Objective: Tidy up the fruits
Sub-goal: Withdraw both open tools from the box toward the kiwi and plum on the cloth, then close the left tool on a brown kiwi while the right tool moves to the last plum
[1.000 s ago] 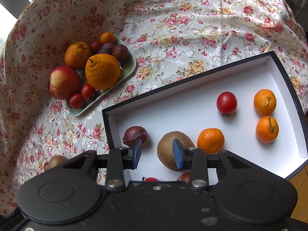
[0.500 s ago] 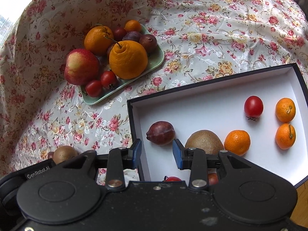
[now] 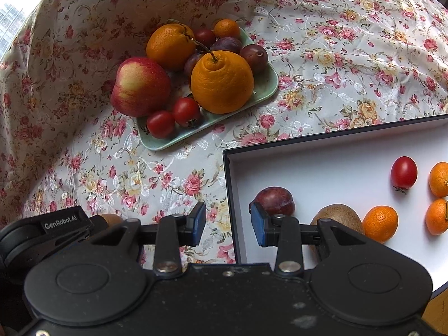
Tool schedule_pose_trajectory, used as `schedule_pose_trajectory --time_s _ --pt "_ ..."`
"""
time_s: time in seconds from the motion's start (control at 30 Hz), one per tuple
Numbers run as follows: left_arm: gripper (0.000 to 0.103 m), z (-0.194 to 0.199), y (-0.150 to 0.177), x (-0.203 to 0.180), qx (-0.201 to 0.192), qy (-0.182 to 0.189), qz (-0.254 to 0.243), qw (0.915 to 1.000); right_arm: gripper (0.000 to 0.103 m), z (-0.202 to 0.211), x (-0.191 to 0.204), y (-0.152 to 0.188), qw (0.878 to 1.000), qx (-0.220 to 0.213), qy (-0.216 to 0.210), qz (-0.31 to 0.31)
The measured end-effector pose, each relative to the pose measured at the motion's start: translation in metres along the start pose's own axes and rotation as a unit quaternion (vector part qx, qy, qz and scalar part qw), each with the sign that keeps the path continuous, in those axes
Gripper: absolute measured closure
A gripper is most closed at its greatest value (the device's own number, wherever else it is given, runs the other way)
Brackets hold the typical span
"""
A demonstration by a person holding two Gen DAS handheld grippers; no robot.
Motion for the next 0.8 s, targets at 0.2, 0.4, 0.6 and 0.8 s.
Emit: schedule_pose_trajectory --time_s 0.2,0.4,0.6,0.8 --pt "0.043 -0.008 0.000 -0.007 -0.009 -0.022 -0.023 0.9995 0.065 -0.009 0.005 -0.006 1.000 0.006 -0.002 0.002" --pt "0.041 -0.016 0.000 -0.007 -0.006 -0.034 -0.029 0.9990 0.065 -0.013 0.010 -0.009 1.000 0.008 -0.002 0.004" --pt "0.040 -0.017 0.004 -0.010 -0.010 -0.049 -0.052 0.9974 0.065 -0.014 0.011 -0.009 1.000 0.008 0.003 0.003" --pt "0.041 -0.014 0.003 -0.006 -0.002 -0.045 -0.040 0.9982 0.065 -0.012 0.012 -0.008 1.000 0.006 0.006 0.005"
Point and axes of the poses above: each gripper's, at about its wrist camera, not at the fingertips, and z roughly against the way its jaws point, x to its left, y to its underside, the point moved 5 cm from there along -z, roughly the way its jaws point, and after that the axes turned 14 degrees about z, right-handed, at the moved point
